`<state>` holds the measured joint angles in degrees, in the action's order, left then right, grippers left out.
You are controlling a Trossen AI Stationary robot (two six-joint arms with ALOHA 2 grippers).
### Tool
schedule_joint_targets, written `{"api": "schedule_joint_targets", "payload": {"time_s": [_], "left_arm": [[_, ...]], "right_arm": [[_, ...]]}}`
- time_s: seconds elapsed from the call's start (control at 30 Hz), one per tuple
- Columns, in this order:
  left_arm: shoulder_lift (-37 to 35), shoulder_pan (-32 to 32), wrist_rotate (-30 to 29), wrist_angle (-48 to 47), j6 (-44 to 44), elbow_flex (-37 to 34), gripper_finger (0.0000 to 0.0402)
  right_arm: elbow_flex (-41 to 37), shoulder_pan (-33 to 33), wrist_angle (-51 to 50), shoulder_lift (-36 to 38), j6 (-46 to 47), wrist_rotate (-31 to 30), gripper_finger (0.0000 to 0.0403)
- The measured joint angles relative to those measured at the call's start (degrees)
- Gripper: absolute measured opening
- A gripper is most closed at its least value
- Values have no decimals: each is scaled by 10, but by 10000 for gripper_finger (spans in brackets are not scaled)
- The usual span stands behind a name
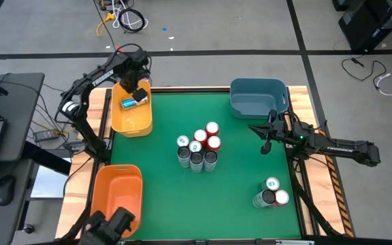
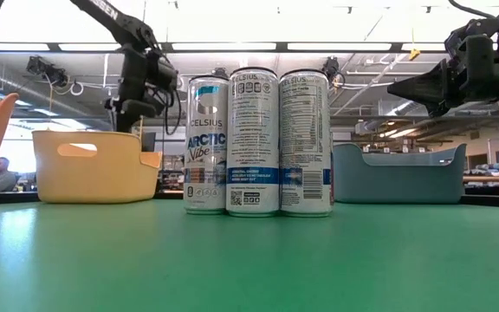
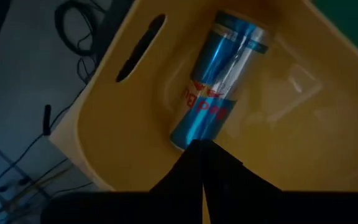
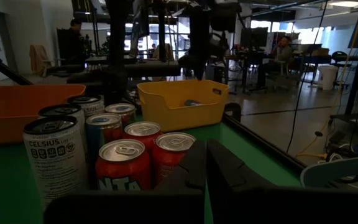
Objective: Sort soda cans
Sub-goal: Remove the blue soda can from the yellow bin
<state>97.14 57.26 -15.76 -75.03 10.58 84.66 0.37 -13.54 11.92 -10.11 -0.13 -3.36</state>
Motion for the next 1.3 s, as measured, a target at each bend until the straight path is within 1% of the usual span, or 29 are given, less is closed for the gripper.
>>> {"api": "schedule_joint_targets", "payload": {"time_s": [0.17,0.27,0.33,0.43,0.6,0.67,0.8,0.9,1.13,1.3], "left_arm": [[51,1,-14,4,57,1,1],[86,1,-14,-3,73,27,1],[105,2,0,-15,85,52,1],[125,9,28,-18,100,76,1],[139,21,82,-48,108,86,1],[139,26,77,-51,112,83,1],[139,36,16,-50,110,77,1],[139,39,-9,-50,113,77,1],[164,42,-13,-44,113,77,0],[182,22,-3,-28,117,76,0]], "right_arm": [[0,0,0,0,0,0,0],[0,0,1,0,0,0,2],[0,0,10,0,6,0,2],[0,0,31,0,45,0,0],[0,0,42,0,118,0,2],[0,0,42,0,129,0,2],[0,0,43,0,137,0,1],[0,0,43,0,137,0,1],[0,7,46,0,137,14,0],[0,24,61,0,140,17,0]]}}
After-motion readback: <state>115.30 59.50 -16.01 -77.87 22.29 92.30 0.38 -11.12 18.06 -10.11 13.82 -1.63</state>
